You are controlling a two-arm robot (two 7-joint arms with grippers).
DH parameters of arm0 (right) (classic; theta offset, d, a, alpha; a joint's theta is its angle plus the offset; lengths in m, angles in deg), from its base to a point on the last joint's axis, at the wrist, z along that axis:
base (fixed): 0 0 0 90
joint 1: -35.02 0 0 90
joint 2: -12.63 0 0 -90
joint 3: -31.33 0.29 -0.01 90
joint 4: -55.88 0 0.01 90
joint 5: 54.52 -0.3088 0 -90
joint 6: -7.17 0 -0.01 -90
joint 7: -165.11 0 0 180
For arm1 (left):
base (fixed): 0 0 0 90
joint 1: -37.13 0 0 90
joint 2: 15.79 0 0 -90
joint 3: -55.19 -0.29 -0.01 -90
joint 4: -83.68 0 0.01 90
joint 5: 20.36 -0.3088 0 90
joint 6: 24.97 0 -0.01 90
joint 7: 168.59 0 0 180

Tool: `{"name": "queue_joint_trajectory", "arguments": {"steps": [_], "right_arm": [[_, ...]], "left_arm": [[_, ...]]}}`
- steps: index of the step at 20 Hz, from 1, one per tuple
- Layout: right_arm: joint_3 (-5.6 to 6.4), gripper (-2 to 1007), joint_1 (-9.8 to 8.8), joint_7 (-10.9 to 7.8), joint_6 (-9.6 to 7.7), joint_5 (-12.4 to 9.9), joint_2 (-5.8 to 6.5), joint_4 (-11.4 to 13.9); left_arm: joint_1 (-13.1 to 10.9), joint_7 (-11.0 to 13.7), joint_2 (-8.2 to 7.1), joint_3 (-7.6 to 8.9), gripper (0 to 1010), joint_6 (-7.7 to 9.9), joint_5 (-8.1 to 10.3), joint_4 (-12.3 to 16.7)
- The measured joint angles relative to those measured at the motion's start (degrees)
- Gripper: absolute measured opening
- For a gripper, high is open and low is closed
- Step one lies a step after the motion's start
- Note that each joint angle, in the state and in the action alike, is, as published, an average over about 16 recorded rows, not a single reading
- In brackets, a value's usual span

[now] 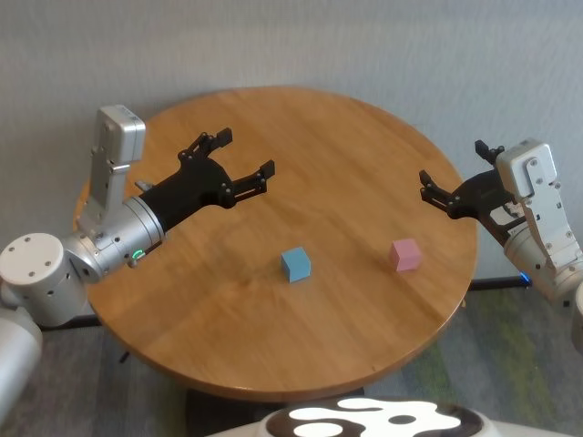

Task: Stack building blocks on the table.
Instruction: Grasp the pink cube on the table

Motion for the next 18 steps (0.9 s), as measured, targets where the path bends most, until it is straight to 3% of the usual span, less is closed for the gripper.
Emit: {"name": "queue_joint_trajectory", "arguments": {"steps": [18], "right_arm": [[0.00, 1005, 0.00, 0.00, 0.00, 0.0, 0.00, 0.0]], "left_arm": [[0.3, -0.1, 0.11, -0.16, 1002, 0.08, -0.13, -0.2]]}}
